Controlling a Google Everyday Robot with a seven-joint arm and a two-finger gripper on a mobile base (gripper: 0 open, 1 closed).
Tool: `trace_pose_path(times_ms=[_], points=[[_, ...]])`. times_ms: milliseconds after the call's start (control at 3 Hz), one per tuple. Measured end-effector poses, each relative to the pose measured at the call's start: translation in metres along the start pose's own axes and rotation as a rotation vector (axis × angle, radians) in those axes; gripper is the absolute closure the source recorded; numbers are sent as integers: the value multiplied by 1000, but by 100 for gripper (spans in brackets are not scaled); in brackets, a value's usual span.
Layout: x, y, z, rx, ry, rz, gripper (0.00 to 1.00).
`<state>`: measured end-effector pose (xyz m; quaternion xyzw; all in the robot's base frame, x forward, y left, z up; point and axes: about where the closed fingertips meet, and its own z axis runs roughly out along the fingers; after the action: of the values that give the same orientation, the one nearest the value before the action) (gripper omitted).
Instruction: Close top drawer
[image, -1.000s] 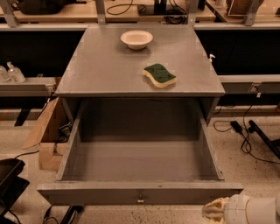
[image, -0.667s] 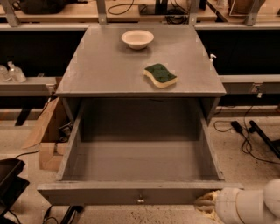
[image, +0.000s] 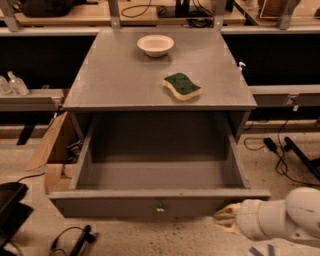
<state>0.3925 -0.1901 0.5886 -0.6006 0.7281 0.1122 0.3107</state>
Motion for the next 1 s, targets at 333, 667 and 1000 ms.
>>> trace_pose_path(times_ms=[333, 667, 1000], points=[[0, 1, 0, 0, 0, 0, 100], [-9, -34, 25, -2, -60, -22, 100], [-9, -34, 25, -2, -60, -22, 100]])
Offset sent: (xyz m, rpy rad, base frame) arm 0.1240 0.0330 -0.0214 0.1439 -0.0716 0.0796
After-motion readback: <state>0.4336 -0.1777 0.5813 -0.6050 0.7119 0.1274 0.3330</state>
